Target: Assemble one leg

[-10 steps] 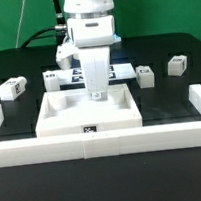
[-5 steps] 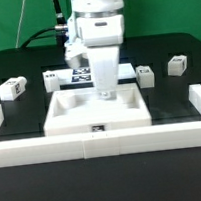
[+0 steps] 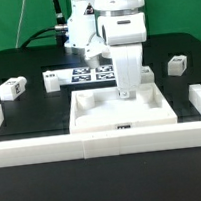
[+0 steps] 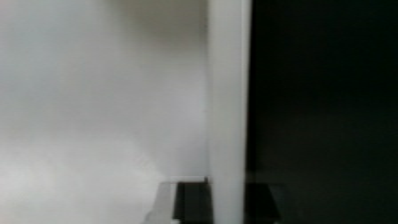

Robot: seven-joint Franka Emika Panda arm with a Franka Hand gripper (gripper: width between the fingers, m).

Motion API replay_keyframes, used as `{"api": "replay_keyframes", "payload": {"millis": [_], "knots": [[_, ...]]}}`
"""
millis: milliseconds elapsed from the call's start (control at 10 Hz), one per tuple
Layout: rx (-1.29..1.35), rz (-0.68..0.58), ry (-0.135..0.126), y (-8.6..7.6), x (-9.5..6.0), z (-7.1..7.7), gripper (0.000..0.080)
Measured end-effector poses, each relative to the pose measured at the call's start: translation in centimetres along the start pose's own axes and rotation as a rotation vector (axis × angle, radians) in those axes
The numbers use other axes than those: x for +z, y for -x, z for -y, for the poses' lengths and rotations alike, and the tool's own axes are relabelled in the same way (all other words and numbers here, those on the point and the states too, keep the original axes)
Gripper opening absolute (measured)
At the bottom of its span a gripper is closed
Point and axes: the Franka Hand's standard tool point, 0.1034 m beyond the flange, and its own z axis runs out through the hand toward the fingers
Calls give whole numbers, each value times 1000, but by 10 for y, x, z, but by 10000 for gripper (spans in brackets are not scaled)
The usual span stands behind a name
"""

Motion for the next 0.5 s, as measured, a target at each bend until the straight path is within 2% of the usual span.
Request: {"api": "replay_keyframes", "payload": {"millis": [100,300,500], "knots": [[4,-1,0,-2,0,0,58],[14,-14,-2,-28,0,0,58],[3,-21,-1,-43,-1,-6,58]]}}
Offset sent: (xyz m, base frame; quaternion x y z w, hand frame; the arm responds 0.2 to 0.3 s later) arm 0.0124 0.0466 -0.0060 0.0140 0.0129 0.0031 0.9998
